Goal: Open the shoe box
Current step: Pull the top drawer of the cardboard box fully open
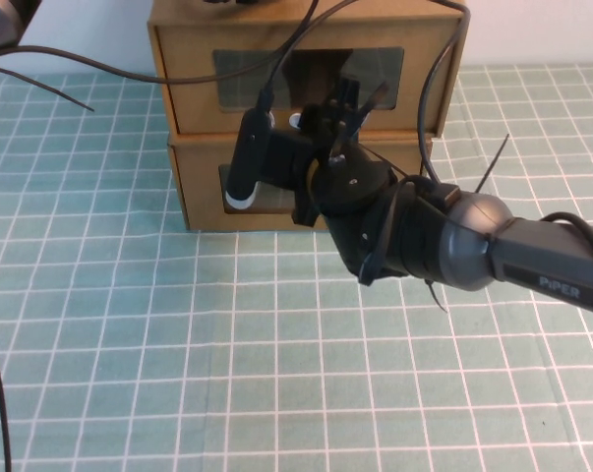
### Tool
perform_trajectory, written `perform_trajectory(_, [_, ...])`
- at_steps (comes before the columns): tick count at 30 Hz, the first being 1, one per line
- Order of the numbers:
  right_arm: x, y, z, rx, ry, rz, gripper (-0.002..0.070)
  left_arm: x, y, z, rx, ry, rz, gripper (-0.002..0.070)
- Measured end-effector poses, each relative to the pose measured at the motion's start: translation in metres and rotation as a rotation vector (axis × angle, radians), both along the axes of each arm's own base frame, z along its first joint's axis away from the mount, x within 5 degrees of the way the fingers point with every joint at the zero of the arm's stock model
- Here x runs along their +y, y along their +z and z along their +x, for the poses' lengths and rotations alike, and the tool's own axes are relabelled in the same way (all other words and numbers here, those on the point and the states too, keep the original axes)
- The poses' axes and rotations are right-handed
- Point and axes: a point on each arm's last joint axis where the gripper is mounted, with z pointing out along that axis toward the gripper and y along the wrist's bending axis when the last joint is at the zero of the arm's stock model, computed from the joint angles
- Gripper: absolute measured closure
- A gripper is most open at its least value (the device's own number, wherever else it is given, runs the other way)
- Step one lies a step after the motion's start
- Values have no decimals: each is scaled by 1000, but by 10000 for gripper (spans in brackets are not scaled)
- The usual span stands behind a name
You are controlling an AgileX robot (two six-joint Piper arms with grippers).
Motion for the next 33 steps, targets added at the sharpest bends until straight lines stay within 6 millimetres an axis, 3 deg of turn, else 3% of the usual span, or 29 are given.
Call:
perform_trajectory(5, [5, 1, 6, -9, -3, 14, 443, 1, 0, 1, -3, 5, 5, 557])
perform_trajectory(10, [4, 2, 8, -30, -11, -8, 601, 1, 0, 1, -4, 7, 5, 557])
perform_trajectory(33, [3, 5, 7, -38, 0, -48, 610, 1, 0, 1, -2, 13, 3, 557])
